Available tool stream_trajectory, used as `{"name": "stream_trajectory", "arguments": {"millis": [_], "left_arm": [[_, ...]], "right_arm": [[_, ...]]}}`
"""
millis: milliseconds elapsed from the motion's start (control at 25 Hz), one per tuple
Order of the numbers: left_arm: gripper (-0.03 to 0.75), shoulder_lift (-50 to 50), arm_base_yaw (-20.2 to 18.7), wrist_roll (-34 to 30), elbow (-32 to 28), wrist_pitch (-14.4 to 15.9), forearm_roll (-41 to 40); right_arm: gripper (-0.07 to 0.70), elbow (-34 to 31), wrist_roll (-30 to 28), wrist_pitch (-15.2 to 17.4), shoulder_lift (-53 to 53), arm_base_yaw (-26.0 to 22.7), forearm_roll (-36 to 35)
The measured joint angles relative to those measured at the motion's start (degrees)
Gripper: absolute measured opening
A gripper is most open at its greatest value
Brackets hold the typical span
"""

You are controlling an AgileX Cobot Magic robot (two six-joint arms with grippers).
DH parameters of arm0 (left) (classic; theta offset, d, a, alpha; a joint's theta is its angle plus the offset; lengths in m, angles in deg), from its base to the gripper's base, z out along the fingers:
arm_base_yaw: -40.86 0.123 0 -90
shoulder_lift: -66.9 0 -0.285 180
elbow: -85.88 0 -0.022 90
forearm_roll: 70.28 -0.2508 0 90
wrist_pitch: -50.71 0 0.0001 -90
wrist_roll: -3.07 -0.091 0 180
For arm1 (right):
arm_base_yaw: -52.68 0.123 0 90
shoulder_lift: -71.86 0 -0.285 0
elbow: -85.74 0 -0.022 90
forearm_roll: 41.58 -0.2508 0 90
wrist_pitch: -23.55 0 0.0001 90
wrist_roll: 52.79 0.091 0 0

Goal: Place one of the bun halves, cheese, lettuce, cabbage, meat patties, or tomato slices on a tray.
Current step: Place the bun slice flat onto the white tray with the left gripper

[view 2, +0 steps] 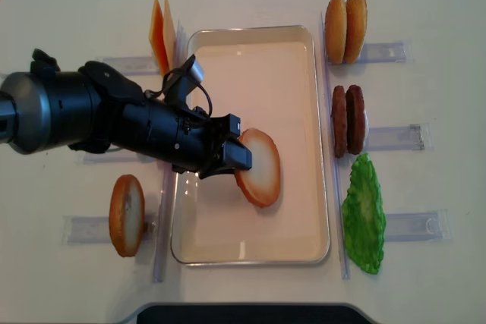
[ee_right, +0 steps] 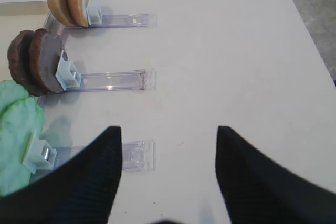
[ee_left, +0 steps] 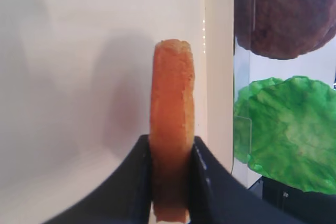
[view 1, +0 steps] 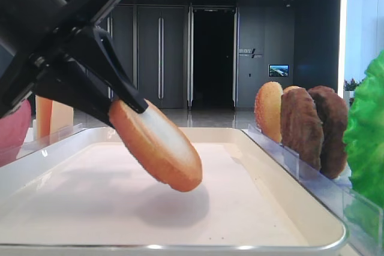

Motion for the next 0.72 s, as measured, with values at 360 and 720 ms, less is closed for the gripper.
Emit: {"name": "stream_trajectory", "arguments": {"millis": [360, 720], "left_arm": [[0.139, 1.8, 0.0, 0.0, 0.0, 0.5, 0.2], [0.139, 1.8, 0.0, 0.0, 0.0, 0.4, 0.2]], "right_arm": [[0.409, 0.0, 0.0, 0.0, 0.0, 0.0, 0.0], [0.409, 0.0, 0.0, 0.0, 0.0, 0.0, 0.0]]}}
